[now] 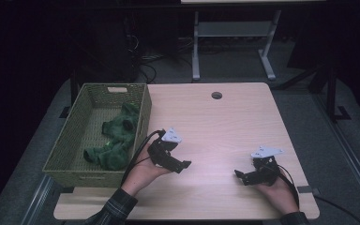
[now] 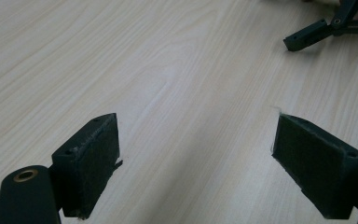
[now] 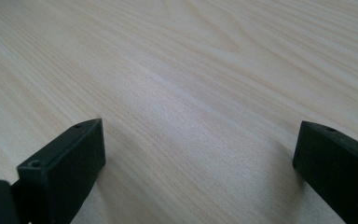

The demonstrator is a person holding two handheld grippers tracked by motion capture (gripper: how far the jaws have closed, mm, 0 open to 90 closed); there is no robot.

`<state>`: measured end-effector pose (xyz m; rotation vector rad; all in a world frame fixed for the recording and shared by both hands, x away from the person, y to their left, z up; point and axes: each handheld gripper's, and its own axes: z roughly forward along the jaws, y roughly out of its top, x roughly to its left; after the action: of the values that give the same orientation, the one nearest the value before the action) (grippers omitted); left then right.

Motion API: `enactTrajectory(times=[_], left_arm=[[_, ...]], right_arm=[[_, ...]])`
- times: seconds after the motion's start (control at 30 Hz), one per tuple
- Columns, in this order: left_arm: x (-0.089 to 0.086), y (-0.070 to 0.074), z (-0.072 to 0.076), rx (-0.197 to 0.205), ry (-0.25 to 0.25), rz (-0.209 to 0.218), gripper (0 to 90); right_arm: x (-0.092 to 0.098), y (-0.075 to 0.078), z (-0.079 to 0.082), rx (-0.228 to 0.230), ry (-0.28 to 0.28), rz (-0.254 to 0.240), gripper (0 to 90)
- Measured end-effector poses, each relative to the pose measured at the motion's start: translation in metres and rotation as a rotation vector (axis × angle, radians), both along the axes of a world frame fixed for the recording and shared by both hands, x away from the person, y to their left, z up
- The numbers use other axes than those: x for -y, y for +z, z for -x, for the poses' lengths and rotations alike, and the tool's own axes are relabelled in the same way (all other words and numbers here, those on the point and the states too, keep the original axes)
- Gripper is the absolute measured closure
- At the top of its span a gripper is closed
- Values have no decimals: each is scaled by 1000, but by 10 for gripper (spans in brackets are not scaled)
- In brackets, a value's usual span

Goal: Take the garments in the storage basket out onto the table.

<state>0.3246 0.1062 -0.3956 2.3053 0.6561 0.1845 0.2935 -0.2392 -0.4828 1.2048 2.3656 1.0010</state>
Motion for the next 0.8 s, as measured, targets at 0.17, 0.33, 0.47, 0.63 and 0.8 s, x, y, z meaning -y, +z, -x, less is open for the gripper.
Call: enactTrajectory(times=[0.17, 0.33, 0.47, 0.63, 0.8], left_arm=[[-1, 9, -3, 5, -3, 9, 140], [-4, 19, -6, 5, -13, 5, 141], [-7, 27, -9, -2, -16, 5, 142], [-9, 38, -15, 3, -19, 2, 142], [-12, 47, -21, 3, -25, 10, 142]], right_arm=[[0, 0, 0, 1, 0, 0, 18], [0, 0, 0, 1, 1, 0, 18], [0, 0, 0, 1, 1, 0, 18], [0, 0, 0, 1, 1, 0, 18], [0, 0, 0, 1, 1, 0, 18]])
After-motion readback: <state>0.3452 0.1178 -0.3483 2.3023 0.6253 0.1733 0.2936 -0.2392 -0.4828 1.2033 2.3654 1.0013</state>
